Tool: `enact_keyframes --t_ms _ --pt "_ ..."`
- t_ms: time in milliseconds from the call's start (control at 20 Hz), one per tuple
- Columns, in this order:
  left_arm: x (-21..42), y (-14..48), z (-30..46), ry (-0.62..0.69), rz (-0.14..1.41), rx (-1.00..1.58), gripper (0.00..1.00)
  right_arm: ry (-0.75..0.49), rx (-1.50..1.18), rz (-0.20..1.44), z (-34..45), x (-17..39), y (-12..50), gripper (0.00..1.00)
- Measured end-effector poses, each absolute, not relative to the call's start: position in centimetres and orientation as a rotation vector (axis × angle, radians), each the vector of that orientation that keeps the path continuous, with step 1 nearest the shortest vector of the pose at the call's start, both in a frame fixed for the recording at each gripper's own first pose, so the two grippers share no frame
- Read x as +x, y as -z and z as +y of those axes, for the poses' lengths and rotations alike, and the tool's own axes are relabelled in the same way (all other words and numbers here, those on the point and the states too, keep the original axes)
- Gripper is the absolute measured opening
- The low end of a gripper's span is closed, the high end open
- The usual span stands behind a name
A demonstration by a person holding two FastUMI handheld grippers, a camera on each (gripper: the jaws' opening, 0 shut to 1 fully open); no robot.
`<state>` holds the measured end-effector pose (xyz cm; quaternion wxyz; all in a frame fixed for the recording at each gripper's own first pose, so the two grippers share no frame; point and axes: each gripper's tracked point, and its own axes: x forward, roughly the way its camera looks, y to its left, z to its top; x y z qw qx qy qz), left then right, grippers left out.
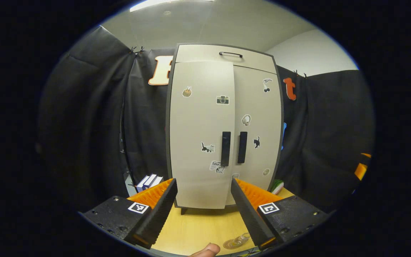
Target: Grasp the bottle in the cabinet with the left hand and place it on the coaster, then close the right door with the right hand and the left door with the left hand.
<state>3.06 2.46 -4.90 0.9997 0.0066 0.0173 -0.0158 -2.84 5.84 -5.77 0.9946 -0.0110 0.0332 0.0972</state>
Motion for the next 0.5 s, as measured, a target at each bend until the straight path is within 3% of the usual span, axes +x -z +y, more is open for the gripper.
enact_keyframes --t_ms 350,400,450,500 --pt "2.6 5.3 1.8 0.048 0.031 -0.022 0.92 -0.193 -0.007 0.033 5.4 -3.3 4.8 0.95" --pt "2.5 5.3 1.5 0.058 0.025 -0.04 0.96 -0.195 -0.002 0.026 5.4 -3.4 4.6 0.95" --pt "2.3 5.4 1.3 0.063 0.024 -0.053 0.92 -0.192 0.0 0.021 5.3 -3.6 4.7 0.95" --pt "2.1 5.6 1.3 0.063 0.023 -0.057 0.96 -0.19 0.002 0.014 5.2 -3.8 4.6 0.95"
